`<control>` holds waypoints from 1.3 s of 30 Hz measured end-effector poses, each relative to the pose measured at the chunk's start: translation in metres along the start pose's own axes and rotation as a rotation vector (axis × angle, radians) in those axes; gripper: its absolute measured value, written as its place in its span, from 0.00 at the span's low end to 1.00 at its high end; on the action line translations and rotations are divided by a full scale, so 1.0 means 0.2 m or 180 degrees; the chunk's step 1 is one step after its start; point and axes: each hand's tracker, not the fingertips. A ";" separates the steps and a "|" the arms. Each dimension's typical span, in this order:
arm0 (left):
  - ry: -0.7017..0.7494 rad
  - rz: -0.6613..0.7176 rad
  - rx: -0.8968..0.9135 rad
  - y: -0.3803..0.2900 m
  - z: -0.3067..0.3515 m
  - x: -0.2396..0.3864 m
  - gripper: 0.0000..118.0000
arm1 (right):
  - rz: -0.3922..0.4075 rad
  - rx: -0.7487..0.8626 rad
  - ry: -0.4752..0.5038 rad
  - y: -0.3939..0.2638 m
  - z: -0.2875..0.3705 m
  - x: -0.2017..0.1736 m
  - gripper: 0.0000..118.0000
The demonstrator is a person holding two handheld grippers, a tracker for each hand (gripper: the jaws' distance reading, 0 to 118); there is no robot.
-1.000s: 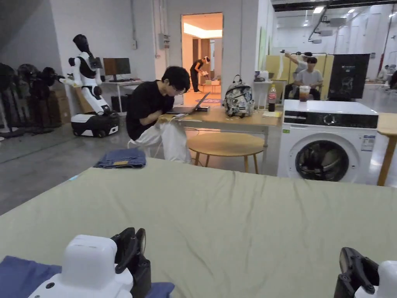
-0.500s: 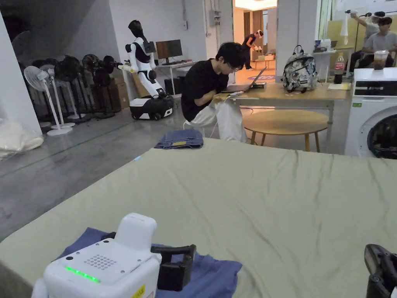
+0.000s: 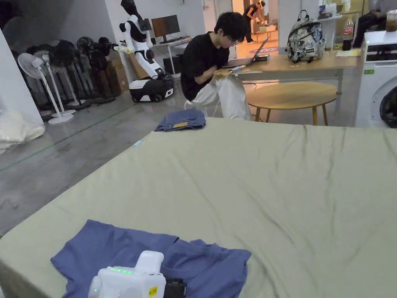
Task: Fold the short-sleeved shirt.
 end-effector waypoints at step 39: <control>-0.2022 -0.0513 0.0353 0.44 0.16 1.79 0.00 | -0.0663 0.0374 -0.0754 0.05 0.49 0.65 0.00</control>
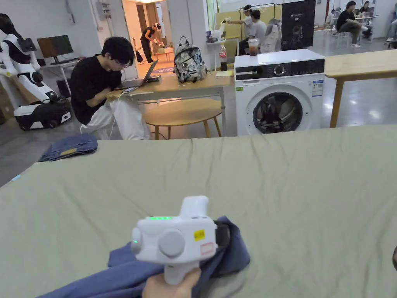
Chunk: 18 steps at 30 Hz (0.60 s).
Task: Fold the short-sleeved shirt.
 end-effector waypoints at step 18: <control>-0.1030 -0.0519 0.0260 -0.36 0.25 0.64 0.42 | 0.0250 -0.0063 -0.0352 0.02 0.30 0.19 0.00</control>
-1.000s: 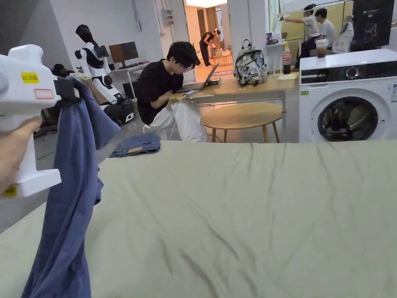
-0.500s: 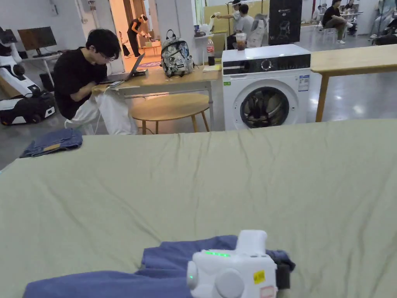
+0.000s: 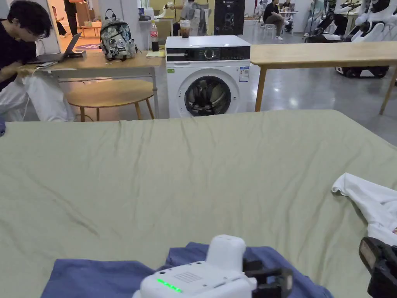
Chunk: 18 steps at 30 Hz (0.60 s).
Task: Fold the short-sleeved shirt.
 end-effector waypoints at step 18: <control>0.2379 -0.0196 0.0867 -0.10 1.36 -0.33 0.00 | 0.0210 -0.0084 0.0622 -0.05 -0.03 -0.28 0.00</control>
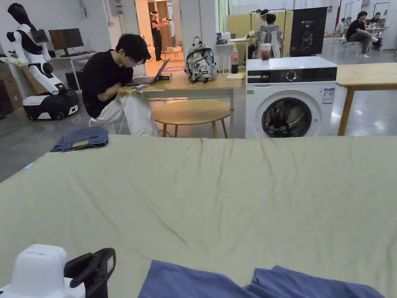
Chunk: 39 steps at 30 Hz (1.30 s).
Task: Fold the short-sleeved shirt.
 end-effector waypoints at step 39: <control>-0.0031 -0.0087 -0.2595 -0.35 -1.60 -0.08 0.00 | -0.1827 -0.1434 -0.0918 -0.63 -0.34 0.62 0.14</control>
